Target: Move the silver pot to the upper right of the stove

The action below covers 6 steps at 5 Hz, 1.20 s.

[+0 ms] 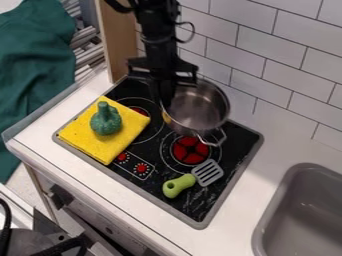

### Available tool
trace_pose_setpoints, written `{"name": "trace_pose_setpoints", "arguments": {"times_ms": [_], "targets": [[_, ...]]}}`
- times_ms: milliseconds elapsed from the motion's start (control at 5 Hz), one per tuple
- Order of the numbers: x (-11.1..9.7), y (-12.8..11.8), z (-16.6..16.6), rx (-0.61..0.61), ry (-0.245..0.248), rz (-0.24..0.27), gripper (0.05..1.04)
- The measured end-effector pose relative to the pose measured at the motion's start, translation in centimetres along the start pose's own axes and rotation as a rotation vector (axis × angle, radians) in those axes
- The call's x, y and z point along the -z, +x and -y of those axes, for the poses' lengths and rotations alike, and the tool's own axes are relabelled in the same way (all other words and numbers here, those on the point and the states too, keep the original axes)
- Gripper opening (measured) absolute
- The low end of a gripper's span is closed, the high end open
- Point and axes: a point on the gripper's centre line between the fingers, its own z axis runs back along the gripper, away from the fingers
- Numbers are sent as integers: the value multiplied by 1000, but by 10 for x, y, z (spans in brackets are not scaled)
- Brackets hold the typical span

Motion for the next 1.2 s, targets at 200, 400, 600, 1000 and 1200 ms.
{"name": "trace_pose_setpoints", "arguments": {"times_ms": [200, 400, 600, 1000, 1200], "targets": [[7, -5, 16, 23, 3, -6, 55], [22, -7, 30, 45, 4, -33, 55], [29, 0, 46, 75, 16, -43, 55], [43, 11, 65, 99, 31, -63, 55], [44, 11, 61, 87, 43, -63, 55]]}}
